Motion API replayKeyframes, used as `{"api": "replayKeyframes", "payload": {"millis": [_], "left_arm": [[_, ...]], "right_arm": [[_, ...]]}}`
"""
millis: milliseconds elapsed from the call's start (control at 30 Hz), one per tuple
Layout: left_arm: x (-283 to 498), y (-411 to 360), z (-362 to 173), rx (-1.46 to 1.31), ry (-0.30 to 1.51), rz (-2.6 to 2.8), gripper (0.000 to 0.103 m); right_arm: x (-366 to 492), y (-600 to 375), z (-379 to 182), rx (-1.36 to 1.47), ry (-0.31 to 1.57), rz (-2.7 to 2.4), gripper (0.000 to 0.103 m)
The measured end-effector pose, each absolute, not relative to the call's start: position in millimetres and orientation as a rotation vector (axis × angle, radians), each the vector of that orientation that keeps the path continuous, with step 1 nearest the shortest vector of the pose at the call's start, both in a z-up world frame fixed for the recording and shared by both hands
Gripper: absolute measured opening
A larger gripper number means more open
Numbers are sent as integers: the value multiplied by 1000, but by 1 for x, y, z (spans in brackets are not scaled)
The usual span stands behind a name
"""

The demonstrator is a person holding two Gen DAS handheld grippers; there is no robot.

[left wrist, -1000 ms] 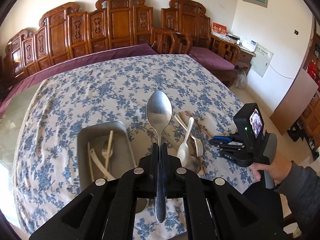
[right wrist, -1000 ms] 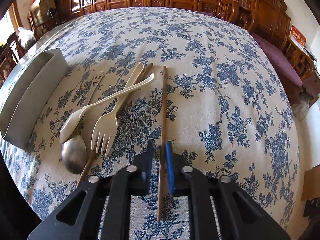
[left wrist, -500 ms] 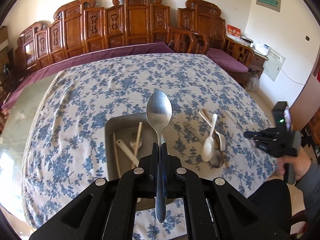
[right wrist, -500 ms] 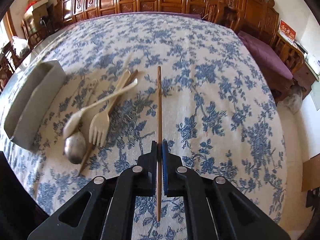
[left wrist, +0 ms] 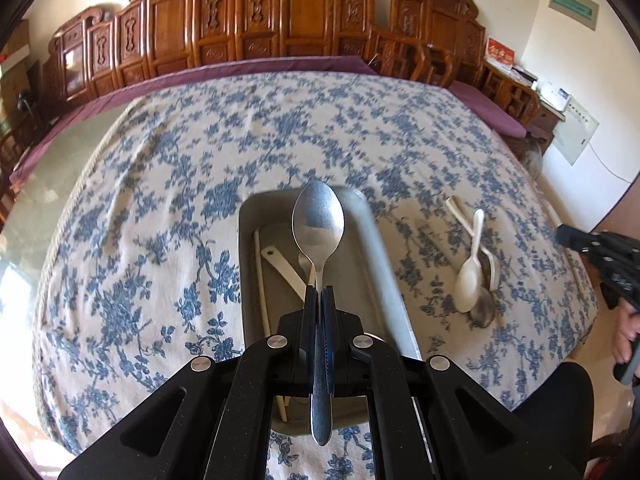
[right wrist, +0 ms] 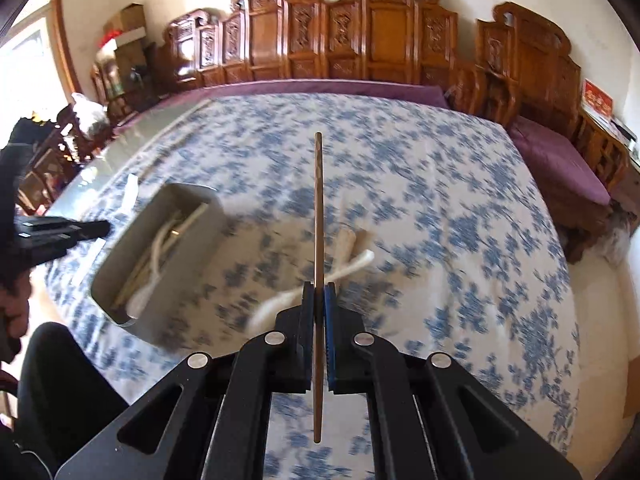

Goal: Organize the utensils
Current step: 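Carry the metal spoon into the grey tray and open the left tool, then lower the bamboo chopstick into the grey tray and open the right tool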

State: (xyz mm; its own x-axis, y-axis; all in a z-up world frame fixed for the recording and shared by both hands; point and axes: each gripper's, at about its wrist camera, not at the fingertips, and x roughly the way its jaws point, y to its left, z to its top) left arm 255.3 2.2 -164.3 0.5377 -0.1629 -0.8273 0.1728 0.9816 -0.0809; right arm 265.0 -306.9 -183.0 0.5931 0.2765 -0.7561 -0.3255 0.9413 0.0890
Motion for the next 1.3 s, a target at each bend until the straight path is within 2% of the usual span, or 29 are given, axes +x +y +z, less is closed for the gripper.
{"api": "replayKeyframes", "payload": {"millis": [767, 1067, 1167, 1300], "left_arm": [[285, -12, -227, 105, 1134, -163, 3], [281, -12, -221, 106, 1128, -181, 3], [273, -6, -212, 90, 1105, -187, 11], [262, 7, -198, 72, 1074, -188, 12]], "right_arm": [[257, -256, -190, -48, 865, 474, 6], [255, -250, -192, -50, 876, 477, 6], [254, -241, -193, -58, 883, 485, 6], [255, -225, -195, -64, 891, 501, 6]]}}
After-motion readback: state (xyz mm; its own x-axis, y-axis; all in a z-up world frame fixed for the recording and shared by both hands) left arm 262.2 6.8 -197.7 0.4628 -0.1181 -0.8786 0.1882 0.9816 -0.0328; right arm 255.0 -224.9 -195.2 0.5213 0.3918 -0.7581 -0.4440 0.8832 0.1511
